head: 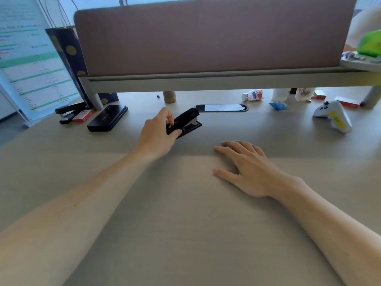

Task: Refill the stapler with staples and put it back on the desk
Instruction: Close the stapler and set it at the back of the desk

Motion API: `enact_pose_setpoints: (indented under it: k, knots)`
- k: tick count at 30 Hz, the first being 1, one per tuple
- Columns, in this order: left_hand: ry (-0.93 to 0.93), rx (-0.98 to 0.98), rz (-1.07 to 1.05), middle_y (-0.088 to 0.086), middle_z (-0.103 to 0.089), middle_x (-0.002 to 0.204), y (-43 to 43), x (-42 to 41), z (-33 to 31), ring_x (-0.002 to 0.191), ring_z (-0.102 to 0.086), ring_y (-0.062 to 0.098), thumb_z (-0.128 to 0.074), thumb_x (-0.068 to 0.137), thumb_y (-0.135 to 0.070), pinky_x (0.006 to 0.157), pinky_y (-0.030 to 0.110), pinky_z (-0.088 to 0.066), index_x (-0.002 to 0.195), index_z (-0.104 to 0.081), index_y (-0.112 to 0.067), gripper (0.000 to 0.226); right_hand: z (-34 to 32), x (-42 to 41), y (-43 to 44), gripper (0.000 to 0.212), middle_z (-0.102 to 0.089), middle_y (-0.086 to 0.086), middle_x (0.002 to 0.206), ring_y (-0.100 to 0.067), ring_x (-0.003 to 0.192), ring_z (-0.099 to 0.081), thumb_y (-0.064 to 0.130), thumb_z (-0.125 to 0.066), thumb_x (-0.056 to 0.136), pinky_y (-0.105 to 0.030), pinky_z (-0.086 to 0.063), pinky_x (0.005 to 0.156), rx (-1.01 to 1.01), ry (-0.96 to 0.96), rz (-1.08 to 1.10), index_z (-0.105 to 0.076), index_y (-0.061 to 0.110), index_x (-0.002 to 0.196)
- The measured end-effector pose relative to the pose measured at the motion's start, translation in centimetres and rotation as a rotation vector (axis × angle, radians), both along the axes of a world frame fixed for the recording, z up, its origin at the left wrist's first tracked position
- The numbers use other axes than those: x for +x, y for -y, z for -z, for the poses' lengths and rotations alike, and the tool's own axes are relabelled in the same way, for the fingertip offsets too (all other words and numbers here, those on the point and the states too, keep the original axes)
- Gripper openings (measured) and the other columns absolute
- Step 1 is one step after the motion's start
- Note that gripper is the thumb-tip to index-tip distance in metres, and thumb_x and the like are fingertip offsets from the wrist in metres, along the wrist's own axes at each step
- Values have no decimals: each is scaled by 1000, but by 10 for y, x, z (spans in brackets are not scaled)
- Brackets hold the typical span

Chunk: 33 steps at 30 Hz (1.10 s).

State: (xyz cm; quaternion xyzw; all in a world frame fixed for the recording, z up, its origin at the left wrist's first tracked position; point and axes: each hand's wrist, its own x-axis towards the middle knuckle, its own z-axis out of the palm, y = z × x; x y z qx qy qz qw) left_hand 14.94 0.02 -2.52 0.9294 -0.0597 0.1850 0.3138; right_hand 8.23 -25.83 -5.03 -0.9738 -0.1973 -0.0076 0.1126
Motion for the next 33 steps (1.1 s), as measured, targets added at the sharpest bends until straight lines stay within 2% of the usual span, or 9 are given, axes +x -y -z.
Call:
enact_pose_setpoints:
  k: [2, 6, 20, 24, 30, 33]
  knots:
    - [-18, 4, -42, 3, -68, 95, 6, 22, 4, 81, -54, 29, -72, 92, -26, 65, 32, -37, 95, -47, -21, 26, 1, 8, -3, 86, -30, 11, 166, -19, 156, -20, 83, -18, 83, -45, -15, 128, -8, 10, -1, -29, 42, 158]
    - [-20, 27, -109, 4, -61, 98, 10, 51, 13, 90, -48, 30, -70, 94, -25, 76, 34, -39, 106, -52, -14, 25, 1, 18, -5, 81, -26, 13, 167, -19, 158, -15, 81, -23, 87, -46, -10, 129, -8, -7, -4, -26, 44, 159]
    - [-16, 43, -139, 6, -57, 103, 21, 80, 16, 92, -46, 30, -67, 97, -25, 77, 35, -36, 113, -50, -11, 28, -1, 17, -4, 80, -21, 12, 170, -19, 159, -10, 81, -21, 89, -47, -6, 130, -28, -25, -16, -20, 45, 160]
    - [-5, 33, -130, 7, -58, 101, 21, 79, 17, 91, -47, 31, -67, 96, -24, 77, 35, -37, 112, -50, -10, 27, 1, 18, -4, 85, -22, 13, 169, -19, 159, -11, 84, -14, 84, -48, -8, 129, -20, -18, -12, -20, 46, 159]
    - [-6, 43, -134, 6, -58, 100, 20, 82, 19, 91, -48, 31, -67, 96, -24, 76, 35, -38, 110, -48, -12, 27, -2, 17, -4, 80, -21, 13, 169, -19, 159, -10, 81, -21, 88, -47, -6, 130, -26, -34, -4, -21, 46, 160]
    - [11, 66, -113, 8, -62, 105, 20, 77, 18, 97, -56, 33, -69, 94, -29, 77, 39, -44, 106, -45, -13, 31, -2, 16, -3, 79, -22, 13, 169, -19, 159, -11, 81, -22, 89, -47, -7, 129, -32, -32, -11, -22, 46, 160]
